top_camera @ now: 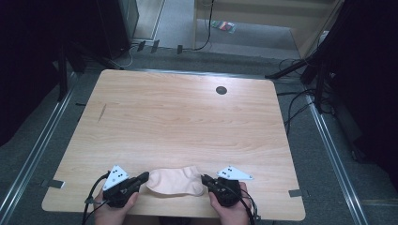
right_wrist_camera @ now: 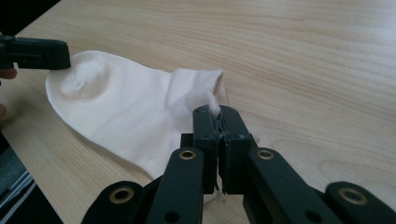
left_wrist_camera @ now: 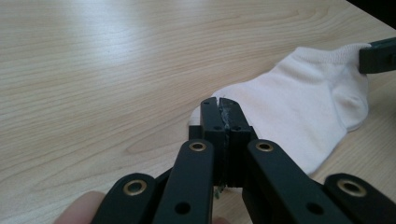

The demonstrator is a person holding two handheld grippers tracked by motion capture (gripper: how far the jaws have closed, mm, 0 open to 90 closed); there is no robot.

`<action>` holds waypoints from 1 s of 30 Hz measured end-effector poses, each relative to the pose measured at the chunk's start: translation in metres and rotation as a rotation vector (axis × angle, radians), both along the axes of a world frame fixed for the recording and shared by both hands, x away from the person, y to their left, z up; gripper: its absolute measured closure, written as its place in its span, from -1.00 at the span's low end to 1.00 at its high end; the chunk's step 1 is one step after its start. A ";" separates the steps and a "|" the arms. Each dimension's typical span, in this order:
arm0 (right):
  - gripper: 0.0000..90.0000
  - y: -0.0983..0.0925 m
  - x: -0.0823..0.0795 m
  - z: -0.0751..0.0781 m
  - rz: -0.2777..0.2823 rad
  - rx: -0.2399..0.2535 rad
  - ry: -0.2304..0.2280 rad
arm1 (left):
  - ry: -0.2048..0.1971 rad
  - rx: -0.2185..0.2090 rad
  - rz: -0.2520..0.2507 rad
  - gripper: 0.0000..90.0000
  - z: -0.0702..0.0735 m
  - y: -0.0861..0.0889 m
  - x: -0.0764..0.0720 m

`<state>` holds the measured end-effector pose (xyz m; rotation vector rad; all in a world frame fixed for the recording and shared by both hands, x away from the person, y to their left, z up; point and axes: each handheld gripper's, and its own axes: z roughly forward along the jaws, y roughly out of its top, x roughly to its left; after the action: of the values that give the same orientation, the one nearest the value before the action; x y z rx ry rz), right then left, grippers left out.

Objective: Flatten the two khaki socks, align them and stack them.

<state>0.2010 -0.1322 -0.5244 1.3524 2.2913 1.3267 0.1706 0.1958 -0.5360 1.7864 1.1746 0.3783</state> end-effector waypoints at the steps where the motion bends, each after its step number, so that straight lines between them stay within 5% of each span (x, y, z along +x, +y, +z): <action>1: 0.95 0.000 0.000 0.001 0.000 0.008 -0.002 | 0.000 -0.005 -0.002 1.00 0.000 0.001 -0.001; 13: 0.94 -0.001 0.005 -0.002 0.012 -0.014 0.042 | 0.023 0.061 -0.006 1.00 -0.009 -0.005 -0.001; 23: 0.92 0.002 0.014 -0.014 -0.020 -0.096 0.049 | 0.024 0.133 -0.011 1.00 -0.013 -0.011 0.000; 26: 0.85 0.005 0.015 -0.018 -0.018 -0.144 0.048 | 0.021 0.164 -0.017 1.00 -0.014 -0.013 0.000; 30: 0.52 0.003 0.014 -0.015 -0.047 -0.145 0.031 | 0.010 0.180 -0.014 0.99 -0.014 -0.015 -0.001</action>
<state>0.2150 -0.1291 -0.5396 1.3792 2.3110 1.1098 0.1699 0.1806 -0.5501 1.9523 1.1653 0.4802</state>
